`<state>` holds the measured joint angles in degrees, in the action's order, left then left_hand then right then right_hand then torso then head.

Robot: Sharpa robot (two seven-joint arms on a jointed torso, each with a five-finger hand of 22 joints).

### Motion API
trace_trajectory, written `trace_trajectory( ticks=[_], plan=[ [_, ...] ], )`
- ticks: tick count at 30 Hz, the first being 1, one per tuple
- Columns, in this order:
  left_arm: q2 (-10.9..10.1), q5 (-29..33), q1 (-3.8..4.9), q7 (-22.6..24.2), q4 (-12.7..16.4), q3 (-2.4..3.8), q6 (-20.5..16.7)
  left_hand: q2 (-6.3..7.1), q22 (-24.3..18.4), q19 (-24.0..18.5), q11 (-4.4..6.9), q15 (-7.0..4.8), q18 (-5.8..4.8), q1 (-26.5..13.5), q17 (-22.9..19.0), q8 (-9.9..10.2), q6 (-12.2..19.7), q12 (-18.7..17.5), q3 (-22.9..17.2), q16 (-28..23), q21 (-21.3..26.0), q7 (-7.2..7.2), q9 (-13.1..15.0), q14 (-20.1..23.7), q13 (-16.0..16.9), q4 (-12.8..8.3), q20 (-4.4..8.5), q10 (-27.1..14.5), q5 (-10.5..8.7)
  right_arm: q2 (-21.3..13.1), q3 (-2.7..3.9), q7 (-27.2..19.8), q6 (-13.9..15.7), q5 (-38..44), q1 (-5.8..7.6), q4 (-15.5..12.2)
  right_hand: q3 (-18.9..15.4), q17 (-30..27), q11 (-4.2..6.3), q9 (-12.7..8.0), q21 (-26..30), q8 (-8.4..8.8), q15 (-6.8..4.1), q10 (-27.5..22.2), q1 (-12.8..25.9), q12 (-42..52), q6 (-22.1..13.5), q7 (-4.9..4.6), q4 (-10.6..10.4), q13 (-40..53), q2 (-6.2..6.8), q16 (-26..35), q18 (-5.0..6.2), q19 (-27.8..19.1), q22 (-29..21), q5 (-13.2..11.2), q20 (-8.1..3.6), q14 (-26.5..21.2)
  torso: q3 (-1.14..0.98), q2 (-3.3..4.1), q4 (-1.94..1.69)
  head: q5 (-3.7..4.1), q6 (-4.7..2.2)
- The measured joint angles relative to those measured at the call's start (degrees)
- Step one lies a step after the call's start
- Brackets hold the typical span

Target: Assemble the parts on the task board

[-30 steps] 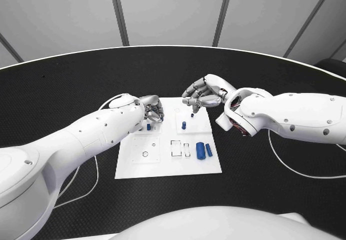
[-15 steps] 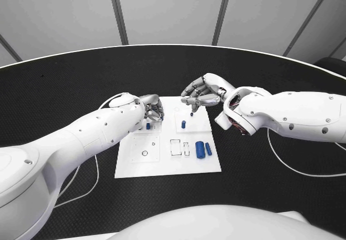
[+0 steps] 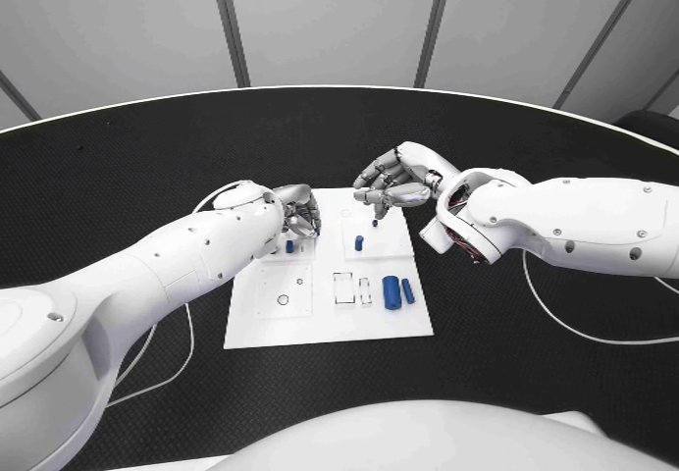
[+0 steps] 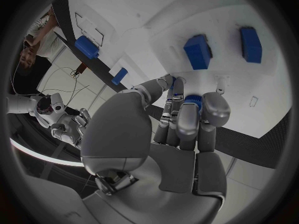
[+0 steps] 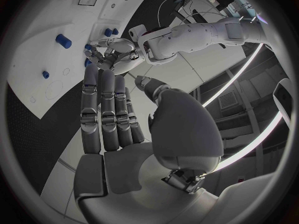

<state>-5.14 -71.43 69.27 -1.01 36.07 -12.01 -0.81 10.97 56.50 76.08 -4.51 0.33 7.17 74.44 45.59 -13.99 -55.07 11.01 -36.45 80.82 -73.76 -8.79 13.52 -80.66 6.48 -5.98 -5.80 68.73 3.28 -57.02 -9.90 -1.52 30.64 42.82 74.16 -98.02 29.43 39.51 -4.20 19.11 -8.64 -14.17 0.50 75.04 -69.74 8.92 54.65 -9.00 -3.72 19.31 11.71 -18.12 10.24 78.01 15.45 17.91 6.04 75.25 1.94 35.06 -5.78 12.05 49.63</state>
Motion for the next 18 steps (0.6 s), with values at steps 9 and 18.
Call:
trace_trajectory(
  ticks=[9,18],
  plan=[
    [0.2,0.0,-0.09,-0.27,-0.35,-0.01,0.06,0.3,0.0,0.0,0.1,0.0,0.0,-0.3,0.18,1.13,1.3,-0.37,0.48,0.0,0.0,-0.05,-0.26,0.0,0.31,-0.19,0.0,0.11,0.0,-0.01,0.0,0.01,0.0,0.0,0.0,-0.04,0.0,0.12,0.21,0.05,0.0,0.0,0.0,-0.21,0.0,0.0,0.0,0.0,0.0,0.09,0.0,0.0,0.01,0.0,0.0,0.0,0.0,0.0,0.01,0.02,0.01,0.12,0.16],
    [0.34,-0.01,-0.19,-0.41,-0.47,-0.01,0.17,0.3,0.0,0.0,0.03,0.0,0.0,-0.3,0.18,1.12,1.44,-0.37,0.48,0.0,0.01,0.0,-0.29,0.0,0.29,-0.18,0.0,0.2,0.0,0.07,0.0,0.01,-0.01,0.0,0.0,-0.03,0.0,0.12,0.21,0.05,0.0,0.0,0.01,-0.21,0.0,0.0,0.0,0.0,0.0,0.09,0.0,0.0,0.0,0.0,0.01,0.0,0.0,0.0,0.03,0.02,-0.02,0.23,0.31]
  ],
)
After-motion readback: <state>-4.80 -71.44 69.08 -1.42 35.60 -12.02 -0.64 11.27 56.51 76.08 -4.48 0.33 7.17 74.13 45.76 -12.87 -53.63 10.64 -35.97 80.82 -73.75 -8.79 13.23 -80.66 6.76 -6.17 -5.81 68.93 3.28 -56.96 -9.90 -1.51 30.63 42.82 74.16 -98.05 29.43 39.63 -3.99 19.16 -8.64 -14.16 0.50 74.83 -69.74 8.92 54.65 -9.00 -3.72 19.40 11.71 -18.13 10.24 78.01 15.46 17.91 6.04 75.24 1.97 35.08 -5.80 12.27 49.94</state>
